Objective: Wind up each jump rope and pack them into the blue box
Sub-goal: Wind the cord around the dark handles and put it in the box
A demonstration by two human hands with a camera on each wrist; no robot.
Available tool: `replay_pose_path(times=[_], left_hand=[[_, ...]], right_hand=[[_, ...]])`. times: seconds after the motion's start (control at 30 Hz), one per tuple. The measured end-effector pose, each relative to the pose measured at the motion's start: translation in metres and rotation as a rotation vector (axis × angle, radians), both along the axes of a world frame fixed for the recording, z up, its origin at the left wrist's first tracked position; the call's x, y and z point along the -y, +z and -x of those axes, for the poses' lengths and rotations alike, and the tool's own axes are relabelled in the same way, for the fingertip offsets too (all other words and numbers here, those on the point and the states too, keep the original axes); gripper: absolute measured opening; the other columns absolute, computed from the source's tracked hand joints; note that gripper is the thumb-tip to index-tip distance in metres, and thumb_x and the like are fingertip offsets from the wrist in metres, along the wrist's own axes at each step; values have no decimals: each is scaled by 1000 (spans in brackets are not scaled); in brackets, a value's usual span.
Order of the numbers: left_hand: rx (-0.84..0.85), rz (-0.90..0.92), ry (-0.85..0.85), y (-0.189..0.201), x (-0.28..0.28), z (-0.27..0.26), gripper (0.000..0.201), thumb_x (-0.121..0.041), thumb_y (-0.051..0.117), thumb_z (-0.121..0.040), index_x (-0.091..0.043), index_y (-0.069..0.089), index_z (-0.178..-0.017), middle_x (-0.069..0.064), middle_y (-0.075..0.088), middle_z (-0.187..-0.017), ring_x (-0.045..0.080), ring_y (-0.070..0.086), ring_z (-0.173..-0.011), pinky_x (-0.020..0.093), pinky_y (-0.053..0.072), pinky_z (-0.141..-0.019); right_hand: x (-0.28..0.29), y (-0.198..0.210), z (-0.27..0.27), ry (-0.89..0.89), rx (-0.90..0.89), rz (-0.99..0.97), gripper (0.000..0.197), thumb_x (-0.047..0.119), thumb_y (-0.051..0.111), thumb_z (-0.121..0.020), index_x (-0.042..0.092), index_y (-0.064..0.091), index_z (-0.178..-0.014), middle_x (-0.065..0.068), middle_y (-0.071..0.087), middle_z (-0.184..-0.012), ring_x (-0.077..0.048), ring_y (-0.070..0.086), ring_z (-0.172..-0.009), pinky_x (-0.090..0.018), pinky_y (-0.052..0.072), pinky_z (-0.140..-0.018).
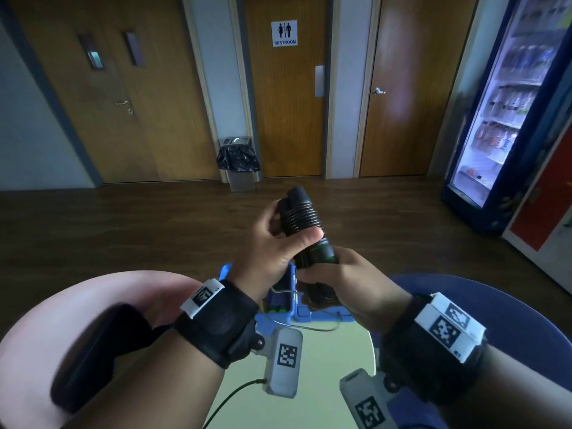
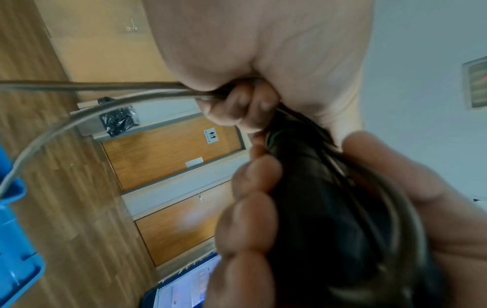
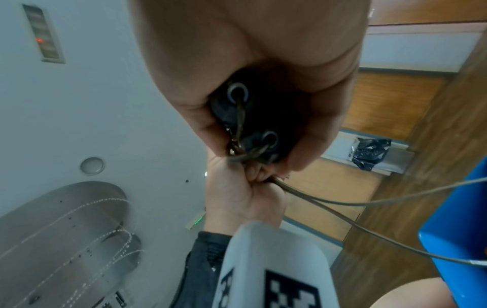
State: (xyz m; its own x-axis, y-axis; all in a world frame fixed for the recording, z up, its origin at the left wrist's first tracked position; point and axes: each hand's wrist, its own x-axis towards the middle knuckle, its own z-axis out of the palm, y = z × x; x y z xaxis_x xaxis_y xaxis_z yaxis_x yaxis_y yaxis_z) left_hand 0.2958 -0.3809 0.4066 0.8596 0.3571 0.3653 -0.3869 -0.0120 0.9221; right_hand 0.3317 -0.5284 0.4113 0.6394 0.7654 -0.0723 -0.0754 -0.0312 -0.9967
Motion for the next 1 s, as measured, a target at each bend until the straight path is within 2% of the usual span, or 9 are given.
replay_pose_path(times=[0.2, 0.3, 0.4, 0.5, 0.57, 0.63, 0.7, 0.83, 1.0], left_hand=[[-27, -8, -80, 0, -13, 3, 61, -23, 80, -70, -13, 58, -126, 4, 75, -100, 17, 72, -92, 28, 57, -77], [-42, 1, -156, -2, -17, 7, 53, 3, 64, -89, -6, 47, -138, -1, 73, -85, 1, 66, -62, 12, 50, -57], [-38, 51, -217, 2, -14, 12, 58, -2, 57, -86, -13, 42, -141, -7, 71, -77, -1, 58, -49, 11, 45, -48], [-30, 128, -287, 3, -13, 16, 77, -29, 80, -79, -29, 42, -146, 3, 68, -91, 21, 45, -61, 27, 36, -64], [-8, 157, -318, 2, -7, 18, 89, -41, 82, -76, -31, 34, -151, 7, 66, -85, 23, 50, -66, 35, 44, -66], [18, 197, -349, 0, 1, 17, 93, -44, 82, -76, -31, 31, -152, 32, 58, -94, 36, 58, -90, 51, 48, -86], [15, 228, -375, 1, 7, 16, 97, -47, 84, -72, -34, 30, -151, 43, 52, -112, 43, 58, -109, 57, 48, -95], [-4, 197, -298, 3, 10, 12, 99, -52, 86, -68, -29, 34, -148, 27, 58, -105, 46, 52, -97, 58, 42, -89], [1, 174, -1, 5, 6, 6, 72, -42, 74, -67, -21, 50, -131, 0, 65, -84, 21, 58, -68, 29, 50, -58]], right_hand=[[4, 2, -4, 101, -190, -122, 36, 17, 61, -72, -3, 59, -101, -23, 61, -80, -33, 59, -68, -37, 50, -61], [6, 1, -5, 156, -290, -187, 42, 22, 57, -73, -1, 57, -108, -21, 61, -81, -31, 59, -66, -35, 49, -61], [6, -2, -5, 246, -396, -278, 48, 26, 65, -69, 0, 58, -108, -20, 61, -82, -30, 60, -65, -34, 49, -62], [5, -3, -6, 392, -506, -384, 52, 31, 71, -68, 1, 58, -109, -16, 63, -82, -27, 61, -67, -33, 51, -61], [5, -4, -5, 484, -578, -453, 46, 30, 66, -76, 0, 58, -111, -14, 63, -84, -25, 63, -69, -32, 51, -63], [3, -4, -1, 555, -643, -501, 44, 29, 59, -81, 0, 56, -114, -12, 64, -87, -23, 64, -72, -31, 52, -65], [0, -7, 4, 598, -701, -548, 44, 28, 56, -83, -1, 52, -116, -12, 64, -88, -23, 65, -74, -31, 54, -67], [0, -12, 2, 595, -754, -561, 45, 31, 56, -84, -1, 53, -116, -14, 68, -88, -26, 69, -75, -34, 57, -68], [2, -8, -8, 297, -483, -236, 45, 45, 50, -85, 7, 67, -102, -17, 67, -83, -26, 66, -65, -32, 52, -63]])
